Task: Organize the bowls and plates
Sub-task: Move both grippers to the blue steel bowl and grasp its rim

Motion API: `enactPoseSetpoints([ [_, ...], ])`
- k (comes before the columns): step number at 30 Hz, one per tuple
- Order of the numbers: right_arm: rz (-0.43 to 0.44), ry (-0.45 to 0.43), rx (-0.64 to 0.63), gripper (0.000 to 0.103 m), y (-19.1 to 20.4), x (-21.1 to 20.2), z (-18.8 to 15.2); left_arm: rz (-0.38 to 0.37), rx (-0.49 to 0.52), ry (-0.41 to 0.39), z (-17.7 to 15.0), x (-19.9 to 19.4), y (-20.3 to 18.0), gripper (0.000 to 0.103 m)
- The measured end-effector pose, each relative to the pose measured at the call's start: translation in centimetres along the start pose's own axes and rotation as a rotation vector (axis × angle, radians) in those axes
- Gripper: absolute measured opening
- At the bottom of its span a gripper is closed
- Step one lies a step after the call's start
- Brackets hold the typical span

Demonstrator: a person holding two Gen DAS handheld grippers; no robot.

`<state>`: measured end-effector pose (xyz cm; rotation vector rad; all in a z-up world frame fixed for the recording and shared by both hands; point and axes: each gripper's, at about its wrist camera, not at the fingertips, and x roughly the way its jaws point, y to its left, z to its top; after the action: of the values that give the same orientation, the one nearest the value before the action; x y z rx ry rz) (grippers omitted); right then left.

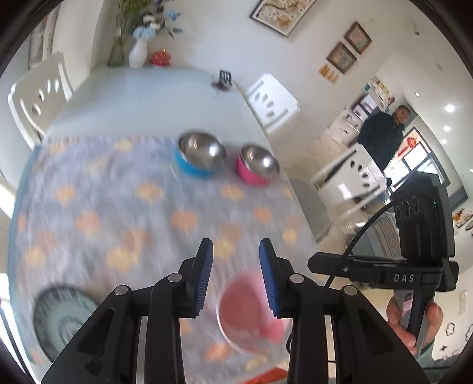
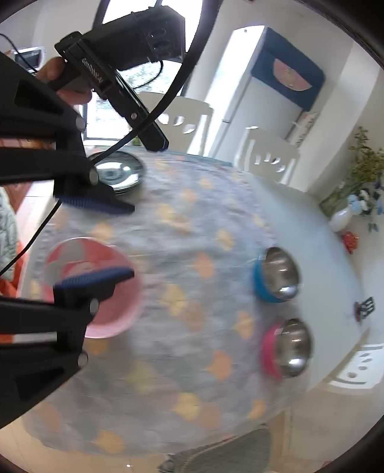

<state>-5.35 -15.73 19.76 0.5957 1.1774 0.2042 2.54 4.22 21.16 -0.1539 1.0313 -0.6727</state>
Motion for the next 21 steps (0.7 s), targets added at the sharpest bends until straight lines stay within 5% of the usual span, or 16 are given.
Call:
enactPoseSetpoints([
  [7,-0.02,-0.037,0.025,0.052,-0.9,1.7,7.1,0.025,0.004,0.017,6.4,3.3,1.4,0.031],
  [13,-0.056,-0.016,0.049,0.052,-3.2,5.0,13.0,0.009,-0.065,0.046,10.2,8.5,4.0,0.054],
  [21,-0.098,0.037,0.107,0.052,-7.4,11.3,18.1,0.007,-0.18,0.132,12.6,17.6,8.3,0.052],
])
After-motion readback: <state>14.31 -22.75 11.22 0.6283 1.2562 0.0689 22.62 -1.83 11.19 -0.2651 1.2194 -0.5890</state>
